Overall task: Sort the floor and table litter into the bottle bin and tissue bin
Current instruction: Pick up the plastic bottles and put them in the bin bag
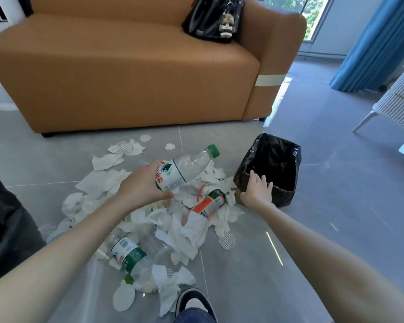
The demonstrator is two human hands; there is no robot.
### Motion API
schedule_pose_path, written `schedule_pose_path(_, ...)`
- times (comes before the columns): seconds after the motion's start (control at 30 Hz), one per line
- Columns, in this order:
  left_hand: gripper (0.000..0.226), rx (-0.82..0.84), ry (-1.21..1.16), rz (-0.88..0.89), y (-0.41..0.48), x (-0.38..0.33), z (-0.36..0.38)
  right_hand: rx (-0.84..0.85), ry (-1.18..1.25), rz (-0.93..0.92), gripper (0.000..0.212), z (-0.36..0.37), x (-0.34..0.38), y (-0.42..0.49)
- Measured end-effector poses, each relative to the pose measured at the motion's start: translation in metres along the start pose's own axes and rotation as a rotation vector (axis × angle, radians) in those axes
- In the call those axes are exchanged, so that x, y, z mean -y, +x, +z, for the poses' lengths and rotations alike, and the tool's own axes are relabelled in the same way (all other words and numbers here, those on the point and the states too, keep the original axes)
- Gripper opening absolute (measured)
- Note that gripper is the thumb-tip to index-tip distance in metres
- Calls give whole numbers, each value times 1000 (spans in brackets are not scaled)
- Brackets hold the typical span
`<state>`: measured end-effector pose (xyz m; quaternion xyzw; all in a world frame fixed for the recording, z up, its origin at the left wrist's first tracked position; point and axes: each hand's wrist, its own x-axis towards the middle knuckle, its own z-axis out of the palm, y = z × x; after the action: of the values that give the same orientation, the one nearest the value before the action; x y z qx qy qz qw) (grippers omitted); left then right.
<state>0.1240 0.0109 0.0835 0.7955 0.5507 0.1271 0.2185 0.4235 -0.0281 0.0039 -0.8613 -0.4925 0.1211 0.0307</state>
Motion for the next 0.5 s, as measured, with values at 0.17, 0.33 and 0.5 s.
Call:
schedule_pose_path(0.17,66,39,-133,7,14,-9,7,-133,-232,26,51,14,-10,15)
schedule_pose_path(0.33,66,45,-174,29,20,-15,14,-185,-139,-36,51,20,-13,30)
schedule_pose_path(0.5,72,79,-305,-9,16,-21,19,-202,-181,-68,39,13,-22,28)
